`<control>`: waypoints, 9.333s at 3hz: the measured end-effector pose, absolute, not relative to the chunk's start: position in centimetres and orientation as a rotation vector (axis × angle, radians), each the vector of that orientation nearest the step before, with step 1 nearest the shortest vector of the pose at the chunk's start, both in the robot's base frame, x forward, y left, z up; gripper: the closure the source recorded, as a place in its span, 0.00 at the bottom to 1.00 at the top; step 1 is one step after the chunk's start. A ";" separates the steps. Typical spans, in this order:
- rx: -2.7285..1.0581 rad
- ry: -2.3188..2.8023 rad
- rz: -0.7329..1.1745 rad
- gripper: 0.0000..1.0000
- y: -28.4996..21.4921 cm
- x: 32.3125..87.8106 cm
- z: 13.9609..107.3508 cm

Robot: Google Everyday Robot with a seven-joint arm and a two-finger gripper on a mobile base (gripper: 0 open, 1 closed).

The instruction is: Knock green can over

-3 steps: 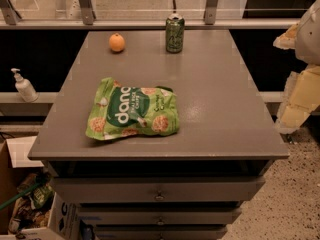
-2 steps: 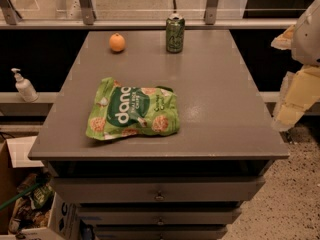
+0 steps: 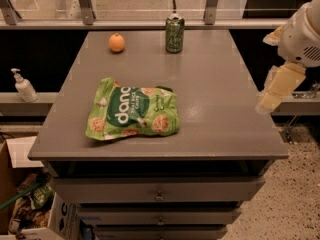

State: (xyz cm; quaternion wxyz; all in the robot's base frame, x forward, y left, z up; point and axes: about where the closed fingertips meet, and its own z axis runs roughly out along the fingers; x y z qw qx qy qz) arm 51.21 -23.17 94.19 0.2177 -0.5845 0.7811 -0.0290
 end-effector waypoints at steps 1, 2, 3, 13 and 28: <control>-1.580 2.107 -0.056 0.00 -23.1 55.3 92.8; -1.552 2.065 0.018 0.00 -22.2 59.7 91.0; -1.552 2.065 0.018 0.00 -22.2 59.7 91.0; -0.914 1.789 0.508 0.00 -9.8 85.7 86.6; -2.408 1.578 0.050 0.35 -12.8 70.2 83.6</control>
Offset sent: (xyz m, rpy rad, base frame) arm 0.1304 0.0186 -0.0447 0.2037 -0.0729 0.0398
